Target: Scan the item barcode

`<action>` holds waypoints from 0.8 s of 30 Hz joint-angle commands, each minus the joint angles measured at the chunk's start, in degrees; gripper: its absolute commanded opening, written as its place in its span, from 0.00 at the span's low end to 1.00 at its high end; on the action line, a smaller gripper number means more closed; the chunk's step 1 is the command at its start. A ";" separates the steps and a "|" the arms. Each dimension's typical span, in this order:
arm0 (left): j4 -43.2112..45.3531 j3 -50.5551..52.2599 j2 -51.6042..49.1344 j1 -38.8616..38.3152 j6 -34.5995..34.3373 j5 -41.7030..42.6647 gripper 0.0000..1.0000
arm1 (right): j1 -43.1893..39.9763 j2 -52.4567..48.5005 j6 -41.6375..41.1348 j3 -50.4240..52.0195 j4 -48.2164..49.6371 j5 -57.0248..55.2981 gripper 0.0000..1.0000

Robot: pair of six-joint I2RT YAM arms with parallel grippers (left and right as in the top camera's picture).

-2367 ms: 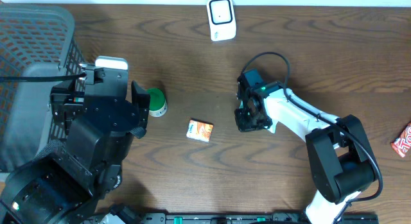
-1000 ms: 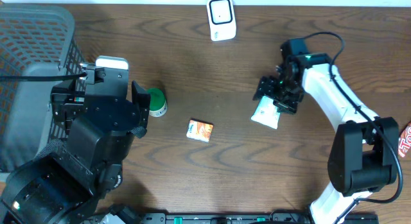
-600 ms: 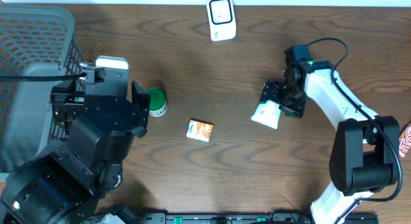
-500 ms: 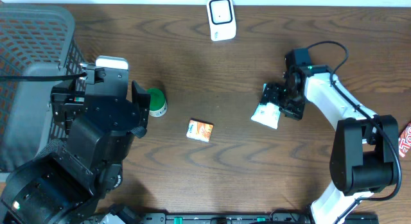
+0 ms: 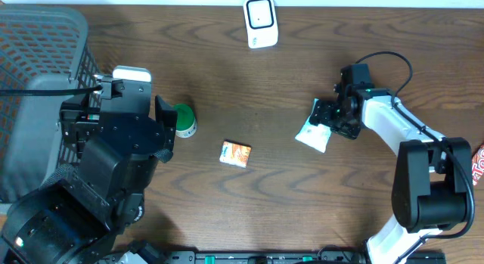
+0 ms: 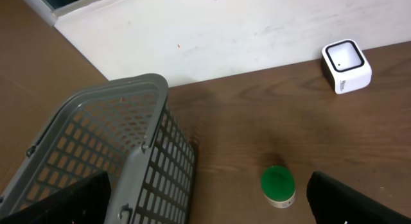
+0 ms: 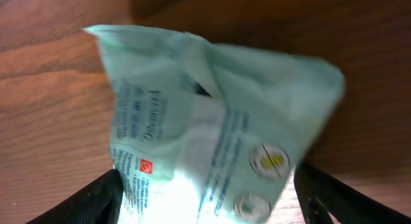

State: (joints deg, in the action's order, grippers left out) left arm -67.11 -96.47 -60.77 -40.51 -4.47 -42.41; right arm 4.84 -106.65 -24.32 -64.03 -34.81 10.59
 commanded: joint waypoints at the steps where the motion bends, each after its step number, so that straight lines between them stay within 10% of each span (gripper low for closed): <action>1: -0.15 -0.35 -0.20 0.20 0.28 -1.14 0.98 | -2.10 0.15 1.46 1.09 -0.79 -0.15 0.66; 24: -0.15 -0.35 -0.20 0.20 0.28 -1.14 0.98 | -5.66 4.11 2.82 0.39 -7.21 6.45 0.95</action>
State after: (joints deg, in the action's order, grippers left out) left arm -67.13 -96.47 -60.77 -40.51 -4.47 -42.41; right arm 0.38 -105.75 -22.83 -63.77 -39.81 16.29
